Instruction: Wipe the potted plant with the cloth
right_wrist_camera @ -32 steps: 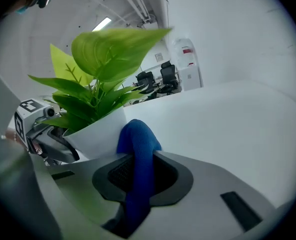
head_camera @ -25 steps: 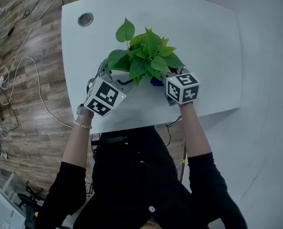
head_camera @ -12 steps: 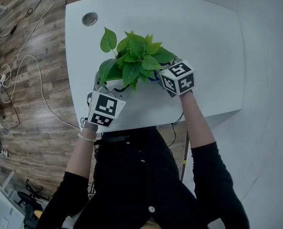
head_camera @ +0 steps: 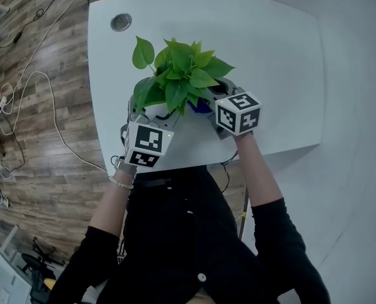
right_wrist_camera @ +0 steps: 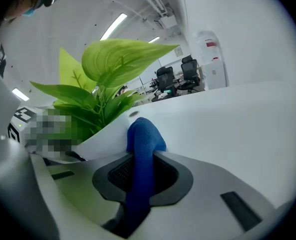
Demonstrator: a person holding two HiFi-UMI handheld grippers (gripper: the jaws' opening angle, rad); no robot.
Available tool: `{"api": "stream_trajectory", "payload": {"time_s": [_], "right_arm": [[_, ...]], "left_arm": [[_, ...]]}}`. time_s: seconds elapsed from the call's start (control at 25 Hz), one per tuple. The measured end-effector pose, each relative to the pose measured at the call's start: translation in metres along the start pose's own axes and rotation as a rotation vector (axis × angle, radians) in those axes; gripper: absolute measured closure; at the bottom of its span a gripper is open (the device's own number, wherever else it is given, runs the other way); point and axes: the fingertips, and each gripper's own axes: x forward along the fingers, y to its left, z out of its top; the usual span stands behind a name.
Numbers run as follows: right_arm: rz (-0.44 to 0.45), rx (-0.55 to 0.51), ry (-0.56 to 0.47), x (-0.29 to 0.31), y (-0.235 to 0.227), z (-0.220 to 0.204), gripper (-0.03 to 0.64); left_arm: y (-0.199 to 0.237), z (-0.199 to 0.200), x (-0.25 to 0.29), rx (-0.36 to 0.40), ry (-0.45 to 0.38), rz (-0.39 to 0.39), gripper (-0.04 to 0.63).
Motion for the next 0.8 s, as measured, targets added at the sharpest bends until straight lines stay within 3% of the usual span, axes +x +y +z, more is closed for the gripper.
{"api": "stream_trajectory", "payload": {"time_s": [0.16, 0.4, 0.8], "right_arm": [[0.002, 0.084, -0.040, -0.011, 0.012, -0.004, 0.529], [-0.004, 0.106, -0.054, -0.027, 0.034, -0.019, 0.529], [0.049, -0.018, 0.015, -0.031, 0.077, -0.035, 0.529]], "left_arm": [[0.001, 0.003, -0.002, 0.001, -0.001, 0.003, 0.227], [0.001, 0.003, -0.004, 0.006, -0.001, 0.008, 0.229], [0.005, -0.001, -0.005, 0.028, 0.014, 0.010, 0.236]]}}
